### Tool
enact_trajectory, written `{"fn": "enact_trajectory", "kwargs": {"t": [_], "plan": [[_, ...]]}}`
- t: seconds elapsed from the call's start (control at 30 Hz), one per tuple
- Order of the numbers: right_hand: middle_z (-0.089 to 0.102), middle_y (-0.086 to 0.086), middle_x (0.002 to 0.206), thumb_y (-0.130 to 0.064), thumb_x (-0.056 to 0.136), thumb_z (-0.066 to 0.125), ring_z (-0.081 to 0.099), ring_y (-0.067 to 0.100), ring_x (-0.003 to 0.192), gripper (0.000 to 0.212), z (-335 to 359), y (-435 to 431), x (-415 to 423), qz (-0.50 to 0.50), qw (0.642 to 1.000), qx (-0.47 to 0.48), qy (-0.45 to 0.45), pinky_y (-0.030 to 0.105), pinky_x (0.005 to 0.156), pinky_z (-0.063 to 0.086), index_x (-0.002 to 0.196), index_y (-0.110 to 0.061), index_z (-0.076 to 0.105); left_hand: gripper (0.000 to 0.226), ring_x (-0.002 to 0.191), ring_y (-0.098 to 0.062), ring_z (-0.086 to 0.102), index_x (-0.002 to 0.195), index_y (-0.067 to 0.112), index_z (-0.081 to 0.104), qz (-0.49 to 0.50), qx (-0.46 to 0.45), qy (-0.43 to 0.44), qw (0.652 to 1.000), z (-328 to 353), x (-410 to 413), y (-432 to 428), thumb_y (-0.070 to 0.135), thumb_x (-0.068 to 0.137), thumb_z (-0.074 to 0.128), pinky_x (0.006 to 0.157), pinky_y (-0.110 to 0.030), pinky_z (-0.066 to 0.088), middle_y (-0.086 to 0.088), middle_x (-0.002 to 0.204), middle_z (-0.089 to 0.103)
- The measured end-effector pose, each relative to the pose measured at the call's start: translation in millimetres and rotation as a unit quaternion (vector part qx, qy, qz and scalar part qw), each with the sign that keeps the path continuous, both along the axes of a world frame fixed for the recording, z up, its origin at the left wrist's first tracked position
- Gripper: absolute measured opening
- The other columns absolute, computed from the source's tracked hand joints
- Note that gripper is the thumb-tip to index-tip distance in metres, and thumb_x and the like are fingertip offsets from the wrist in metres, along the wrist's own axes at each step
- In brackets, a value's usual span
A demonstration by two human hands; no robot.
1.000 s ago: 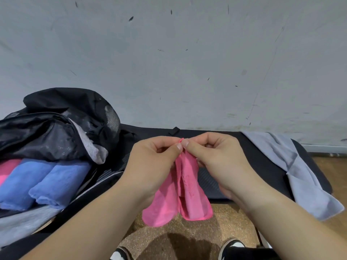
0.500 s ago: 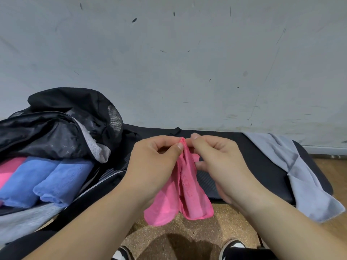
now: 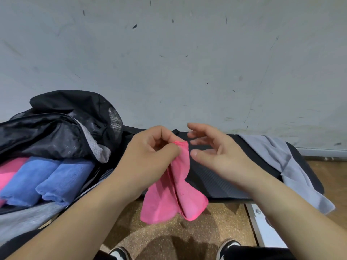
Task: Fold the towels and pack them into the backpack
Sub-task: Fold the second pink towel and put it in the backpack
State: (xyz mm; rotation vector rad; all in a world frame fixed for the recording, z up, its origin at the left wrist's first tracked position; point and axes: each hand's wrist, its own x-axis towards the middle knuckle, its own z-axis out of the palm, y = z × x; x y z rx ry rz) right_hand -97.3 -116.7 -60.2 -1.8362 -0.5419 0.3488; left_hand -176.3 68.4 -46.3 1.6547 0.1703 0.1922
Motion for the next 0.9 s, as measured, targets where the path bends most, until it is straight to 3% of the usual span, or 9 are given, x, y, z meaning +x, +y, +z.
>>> {"fn": "enact_trajectory", "kwargs": {"t": [0.07,0.13,0.17,0.23,0.37,0.47,0.6,0.73,0.9], "plan": [[0.070,-0.010,0.132,-0.021,0.083,0.076,0.060,0.004,0.129,0.051,-0.4,-6.3,0.7,0.067,0.997,-0.040,-0.019,0.044,0.113,0.047,0.131,-0.036,0.066,0.005,0.072,-0.024,0.064,0.076,0.019,0.073,-0.043,-0.052,-0.002,0.998,4.7,-4.9,2.8,0.019,0.071,0.073,0.075,-0.040,0.051,-0.011,0.077,0.073],[0.074,-0.004,0.125,-0.017,0.087,0.077,0.063,0.010,0.127,0.033,-3.8,-12.9,-0.5,0.106,0.993,-0.042,-0.021,0.051,0.115,0.043,0.119,-0.018,0.074,0.005,0.070,-0.018,0.059,0.075,0.022,0.071,-0.062,-0.093,-0.014,0.994,6.6,-9.2,6.1,0.020,0.071,0.074,0.070,-0.032,0.048,-0.012,0.075,0.064],[0.076,0.000,0.114,-0.017,0.086,0.078,0.067,0.011,0.117,0.023,-3.7,-15.2,-2.6,0.117,0.992,-0.034,-0.019,0.051,0.111,0.046,0.108,-0.009,0.075,0.007,0.069,-0.016,0.057,0.076,0.023,0.071,-0.063,-0.108,-0.027,0.992,6.9,-11.6,7.6,0.017,0.074,0.073,0.067,-0.028,0.047,-0.012,0.075,0.062],[0.072,0.007,0.090,-0.023,0.085,0.081,0.067,0.012,0.090,0.026,-0.9,-18.1,-9.5,0.129,0.991,-0.021,-0.019,0.043,0.092,0.052,0.089,-0.001,0.068,0.008,0.066,-0.013,0.052,0.080,0.021,0.070,-0.058,-0.133,-0.047,0.988,7.8,-15.5,9.7,0.014,0.081,0.073,0.061,-0.021,0.043,-0.010,0.073,0.057],[0.064,0.013,0.075,-0.042,0.083,0.082,0.054,0.017,0.071,0.038,-1.7,-20.3,-16.4,0.111,0.992,-0.041,-0.035,0.039,0.068,0.045,0.084,-0.008,0.063,0.016,0.056,-0.001,0.052,0.092,0.013,0.062,0.000,-0.131,-0.079,0.988,11.1,-18.8,11.3,0.000,0.100,0.061,0.055,-0.012,0.043,0.010,0.060,0.061],[0.071,0.013,0.087,-0.034,0.086,0.083,0.063,0.017,0.073,0.025,-6.8,-29.9,-12.1,0.112,0.985,-0.127,-0.028,0.041,0.070,0.052,0.089,-0.017,0.065,0.019,0.059,0.000,0.055,0.093,0.019,0.065,0.085,-0.116,-0.100,0.985,11.2,-14.8,19.3,0.003,0.102,0.060,0.060,-0.012,0.046,0.012,0.063,0.064],[0.076,0.006,0.097,-0.027,0.086,0.084,0.073,0.025,0.090,0.020,-21.2,-46.3,-3.6,0.118,0.964,-0.236,0.020,0.045,0.084,0.059,0.093,-0.015,0.069,0.017,0.058,-0.001,0.054,0.094,0.020,0.066,0.139,-0.085,-0.095,0.982,7.5,-11.5,24.2,0.007,0.103,0.062,0.057,-0.011,0.046,0.014,0.062,0.063],[0.072,0.001,0.084,-0.022,0.082,0.088,0.068,0.012,0.077,0.022,-28.6,-57.6,4.4,0.080,0.970,-0.219,0.065,0.030,0.071,0.055,0.085,-0.013,0.068,0.013,0.070,-0.018,0.056,0.093,0.023,0.068,0.148,-0.021,-0.077,0.986,-2.8,-9.8,24.7,0.012,0.101,0.065,0.066,-0.031,0.045,-0.007,0.074,0.071],[0.068,0.002,0.076,-0.015,0.081,0.088,0.065,0.015,0.073,0.025,-27.1,-76.9,19.2,-0.025,0.985,-0.121,0.120,0.026,0.065,0.052,0.082,-0.010,0.064,0.010,0.067,-0.020,0.056,0.095,0.023,0.069,0.175,0.022,-0.037,0.984,-14.7,-2.1,34.0,0.017,0.101,0.065,0.063,-0.034,0.044,-0.014,0.087,0.075]]}}
